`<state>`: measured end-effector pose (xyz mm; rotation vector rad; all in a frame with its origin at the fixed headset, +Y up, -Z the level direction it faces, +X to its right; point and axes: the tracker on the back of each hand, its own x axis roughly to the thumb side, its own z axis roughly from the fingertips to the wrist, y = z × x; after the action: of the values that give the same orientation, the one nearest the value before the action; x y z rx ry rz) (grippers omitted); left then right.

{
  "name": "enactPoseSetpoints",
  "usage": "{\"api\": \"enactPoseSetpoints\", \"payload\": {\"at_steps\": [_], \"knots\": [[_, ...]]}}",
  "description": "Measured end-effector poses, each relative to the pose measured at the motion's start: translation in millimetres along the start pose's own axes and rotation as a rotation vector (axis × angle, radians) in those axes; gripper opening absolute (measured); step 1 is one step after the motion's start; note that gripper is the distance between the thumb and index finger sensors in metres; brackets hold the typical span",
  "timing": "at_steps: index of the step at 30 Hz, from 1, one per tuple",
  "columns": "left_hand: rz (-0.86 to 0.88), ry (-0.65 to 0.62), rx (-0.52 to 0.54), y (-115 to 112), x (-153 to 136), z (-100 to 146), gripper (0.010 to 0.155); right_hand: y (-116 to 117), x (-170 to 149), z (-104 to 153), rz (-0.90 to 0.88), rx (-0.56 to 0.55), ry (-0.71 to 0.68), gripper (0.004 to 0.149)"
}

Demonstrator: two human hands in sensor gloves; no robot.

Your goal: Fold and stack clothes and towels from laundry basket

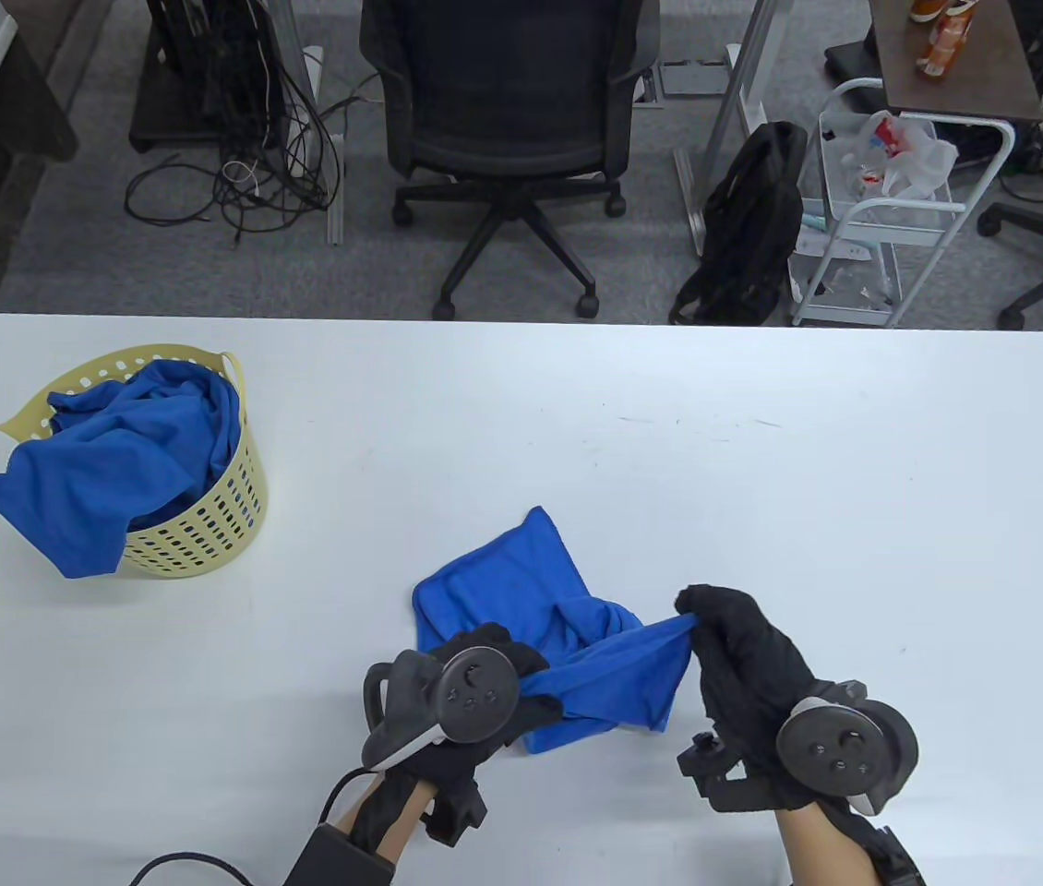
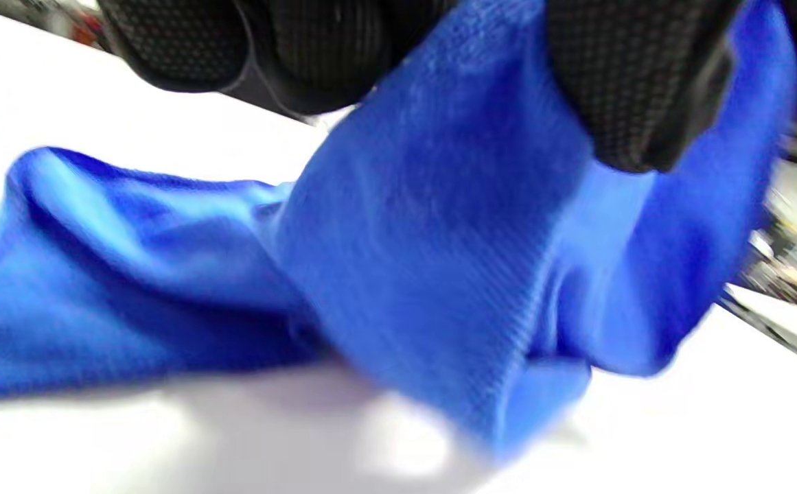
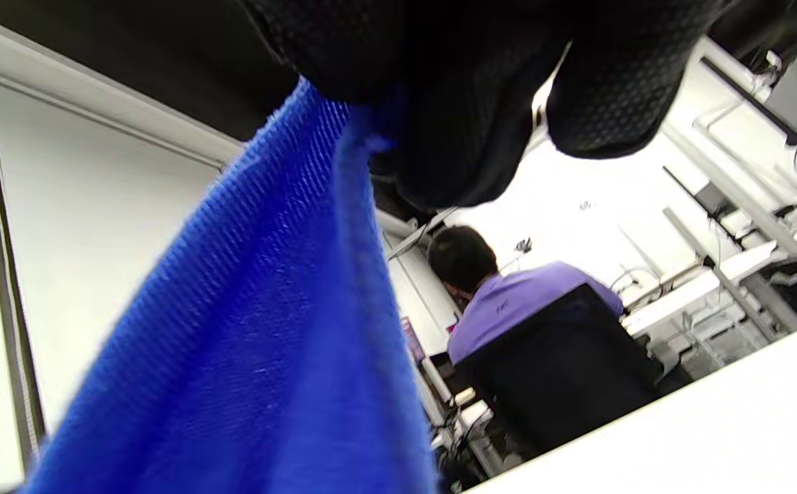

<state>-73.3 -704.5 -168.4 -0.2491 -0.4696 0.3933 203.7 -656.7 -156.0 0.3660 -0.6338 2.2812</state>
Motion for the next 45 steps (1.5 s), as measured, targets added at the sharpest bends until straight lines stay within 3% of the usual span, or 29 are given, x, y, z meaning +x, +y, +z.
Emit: {"api": "enactPoseSetpoints", "payload": {"at_steps": [4, 5, 7, 9, 13, 16, 17, 19, 20, 21, 23, 27, 29, 31, 34, 36, 37, 38, 39, 40, 42, 43, 45], "knots": [[0.273, -0.161, -0.239, -8, -9, -8, 0.067, -12, -12, -3, -0.03, -0.059, 0.058, 0.035], [0.333, -0.175, -0.261, -9, -12, -9, 0.07, -14, -15, -3, -0.03, -0.067, 0.065, 0.035], [0.46, -0.198, -0.276, -10, -19, -10, 0.062, -17, -20, -4, -0.035, -0.08, 0.086, 0.035], [0.485, -0.169, -0.24, -10, -22, -11, 0.049, -18, -24, -4, -0.051, -0.079, 0.102, 0.035], [0.367, -0.032, -0.113, -5, -25, -8, 0.048, -22, -28, -5, -0.053, -0.093, 0.119, 0.036], [-0.093, 0.211, 0.129, 11, -22, 4, 0.062, -31, -32, -5, -0.036, -0.139, 0.128, 0.04], [-0.267, 0.272, 0.251, 15, -22, 8, 0.061, -33, -33, -5, -0.033, -0.14, 0.128, 0.042], [-0.361, 0.319, 0.417, 22, -24, 16, 0.05, -35, -35, -5, -0.025, -0.156, 0.139, 0.045], [-0.336, 0.321, 0.467, 25, -28, 19, 0.046, -37, -36, -5, -0.013, -0.159, 0.141, 0.047], [-0.298, 0.313, 0.446, 29, -32, 20, 0.045, -37, -37, -5, -0.003, -0.161, 0.145, 0.048], [-0.183, 0.255, 0.388, 36, -42, 22, 0.044, -38, -40, -5, 0.027, -0.164, 0.162, 0.051], [0.221, -0.035, 0.178, 45, -68, 19, 0.045, -37, -44, -5, 0.119, -0.144, 0.188, 0.052], [0.351, -0.068, 0.158, 49, -77, 21, 0.049, -35, -46, -6, 0.173, -0.121, 0.198, 0.051], [0.328, -0.02, 0.189, 57, -83, 26, 0.053, -33, -47, -8, 0.237, -0.063, 0.193, 0.047], [0.225, 0.18, 0.408, 70, -84, 35, 0.047, -25, -46, -12, 0.299, 0.032, 0.225, 0.039], [0.169, 0.254, 0.448, 83, -82, 33, 0.047, -23, -46, -21, 0.192, 0.118, 0.288, 0.04], [0.244, 0.265, 0.448, 90, -85, 28, 0.047, -19, -50, -28, -0.027, 0.175, 0.336, 0.04], [0.483, 0.258, 0.392, 96, -93, 20, 0.047, -13, -58, -36, -0.356, 0.231, 0.418, 0.041], [0.688, 0.251, 0.331, 99, -100, 12, 0.048, -7, -64, -42, -0.574, 0.277, 0.486, 0.041], [0.962, 0.225, 0.212, 102, -109, 0, 0.049, 3, -72, -50, -0.824, 0.356, 0.564, 0.041], [1.176, 0.242, 0.057, 108, -125, -22, 0.049, 21, -85, -64, -1.097, 0.401, 0.701, 0.041], [1.11, 0.319, 0.026, 111, -132, -33, 0.048, 29, -91, -73, -1.075, 0.35, 0.779, 0.041], [0.774, 0.565, 0.067, 117, -142, -68, 0.047, 54, -102, -100, -0.697, 0.342, 0.866, 0.041]]}}
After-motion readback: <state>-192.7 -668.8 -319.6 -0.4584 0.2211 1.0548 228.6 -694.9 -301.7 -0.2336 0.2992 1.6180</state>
